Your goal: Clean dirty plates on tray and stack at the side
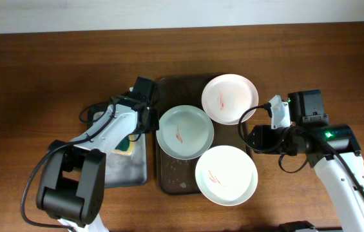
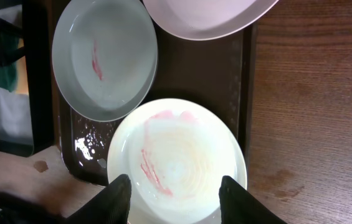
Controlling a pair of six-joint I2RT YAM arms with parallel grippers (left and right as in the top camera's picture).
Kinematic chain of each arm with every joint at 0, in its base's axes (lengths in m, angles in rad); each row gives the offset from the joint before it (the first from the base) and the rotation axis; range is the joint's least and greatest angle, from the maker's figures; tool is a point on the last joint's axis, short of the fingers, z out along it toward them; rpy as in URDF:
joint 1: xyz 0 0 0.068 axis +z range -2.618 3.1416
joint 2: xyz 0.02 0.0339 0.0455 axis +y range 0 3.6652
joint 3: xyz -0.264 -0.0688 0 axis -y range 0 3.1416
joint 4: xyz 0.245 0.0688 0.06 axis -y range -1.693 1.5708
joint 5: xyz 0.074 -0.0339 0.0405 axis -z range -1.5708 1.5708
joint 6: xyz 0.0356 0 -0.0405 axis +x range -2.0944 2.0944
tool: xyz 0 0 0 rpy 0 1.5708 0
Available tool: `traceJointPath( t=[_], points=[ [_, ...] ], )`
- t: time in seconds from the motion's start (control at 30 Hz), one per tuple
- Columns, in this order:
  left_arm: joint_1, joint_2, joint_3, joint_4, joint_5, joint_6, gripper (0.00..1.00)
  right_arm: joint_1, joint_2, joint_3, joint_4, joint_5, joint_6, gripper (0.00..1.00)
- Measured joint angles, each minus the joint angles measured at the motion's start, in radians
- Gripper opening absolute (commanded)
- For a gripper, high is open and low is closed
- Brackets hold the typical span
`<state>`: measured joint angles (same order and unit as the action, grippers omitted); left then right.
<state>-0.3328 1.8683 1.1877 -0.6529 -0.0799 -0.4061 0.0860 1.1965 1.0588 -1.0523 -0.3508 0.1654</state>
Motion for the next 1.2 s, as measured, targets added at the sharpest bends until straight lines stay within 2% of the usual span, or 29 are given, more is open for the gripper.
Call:
traceJointPath(
  t=[0.27, 0.3, 0.33, 0.37, 0.4, 0.43, 0.47, 0.5, 0.53, 0.57, 0.6, 0.63, 0.7, 0.77, 0.83, 0.87, 0.9, 0.93, 1.0, 1.07, 1.1, 1.13, 1.17, 1.2],
  points=[
    [0.0, 0.004, 0.0, 0.031, -0.004, 0.015, 0.0, 0.0, 0.0, 0.0, -0.004, 0.0, 0.0, 0.47],
    [0.0, 0.004, 0.0, 0.031, 0.0, 0.032, 0.04, 0.0, 0.0, 0.0, -0.004, 0.0, 0.001, 0.48],
    [0.0, 0.004, 0.0, 0.029, 0.004, 0.047, 0.22, 0.0, 0.0, 0.0, -0.004, 0.0, 0.001, 0.48],
    [0.0, 0.004, 0.0, 0.027, 0.009, 0.06, 0.32, 0.0, 0.0, 0.0, -0.004, 0.0, 0.0, 0.48],
    [0.0, 0.004, 0.003, 0.014, 0.029, 0.072, 0.41, 0.0, 0.0, 0.0, -0.004, 0.0, 0.0, 0.51],
    [0.0, 0.006, 0.012, -0.009, 0.047, 0.09, 0.47, 0.0, 0.0, 0.0, -0.004, 0.0, 0.001, 0.57],
    [0.0, 0.01, 0.04, -0.065, 0.06, 0.103, 0.57, 0.0, 0.0, 0.0, -0.005, -0.001, 0.004, 0.62],
    [0.0, 0.011, 0.072, -0.112, 0.072, 0.111, 0.62, 0.0, 0.0, 0.0, -0.006, -0.005, 0.007, 0.67],
    [0.0, 0.012, 0.137, -0.167, 0.077, 0.118, 0.77, 0.0, 0.0, 0.0, -0.006, -0.007, 0.009, 0.72],
    [0.0, 0.014, 0.193, -0.251, 0.084, 0.129, 1.0, 0.0, 0.0, 0.001, -0.01, -0.007, 0.012, 0.91],
    [0.0, 0.013, 0.253, -0.347, 0.089, 0.15, 1.0, 0.0, 0.0, 0.002, -0.004, -0.014, 0.005, 0.99],
    [0.0, 0.01, 0.308, -0.399, 0.092, 0.156, 1.0, 0.0, 0.0, 0.002, 0.002, -0.022, -0.011, 0.99],
    [0.0, -0.003, 0.38, -0.52, 0.092, 0.182, 1.0, 0.0, 0.0, 0.002, 0.072, -0.204, -0.037, 1.0],
    [0.014, -0.068, 0.419, -0.579, 0.095, 0.198, 1.0, 0.015, 0.0, 0.003, 0.098, -0.286, -0.057, 0.9],
    [0.087, -0.225, 0.429, -0.619, 0.1, 0.201, 1.0, 0.058, 0.016, 0.009, 0.042, -0.214, -0.067, 0.88],
    [0.124, -0.289, 0.43, -0.645, 0.099, 0.201, 1.0, 0.083, 0.052, 0.009, 0.019, -0.161, -0.066, 0.83],
    [0.168, -0.36, 0.429, -0.667, 0.098, 0.201, 0.97, 0.095, 0.079, 0.009, 0.019, -0.14, -0.064, 0.77],
    [0.188, -0.403, 0.411, -0.66, 0.096, 0.201, 0.84, 0.109, 0.115, 0.009, 0.023, -0.122, -0.066, 0.68],
    [0.19, -0.418, 0.278, -0.57, 0.097, 0.177, 0.72, 0.12, 0.158, 0.009, 0.028, -0.108, -0.07, 0.62],
    [0.19, -0.378, 0.05, -0.396, 0.098, 0.13, 0.66, 0.122, 0.17, 0.009, 0.006, -0.101, -0.068, 0.56],
    [0.19, -0.367, -0.049, -0.302, 0.099, 0.106, 0.55, 0.122, 0.17, 0.009, -0.011, -0.1, -0.069, 0.54],
    [0.19, -0.364, -0.129, -0.208, 0.099, 0.091, 0.49, 0.122, 0.17, 0.01, -0.022, -0.098, -0.07, 0.53],
    [0.19, -0.366, -0.198, -0.109, 0.102, 0.08, 0.58, 0.122, 0.17, 0.011, -0.044, -0.097, -0.076, 0.52],
    [0.19, -0.365, -0.254, -0.035, 0.106, 0.074, 0.62, 0.122, 0.17, 0.011, -0.054, -0.097, -0.084, 0.52]
  ],
)
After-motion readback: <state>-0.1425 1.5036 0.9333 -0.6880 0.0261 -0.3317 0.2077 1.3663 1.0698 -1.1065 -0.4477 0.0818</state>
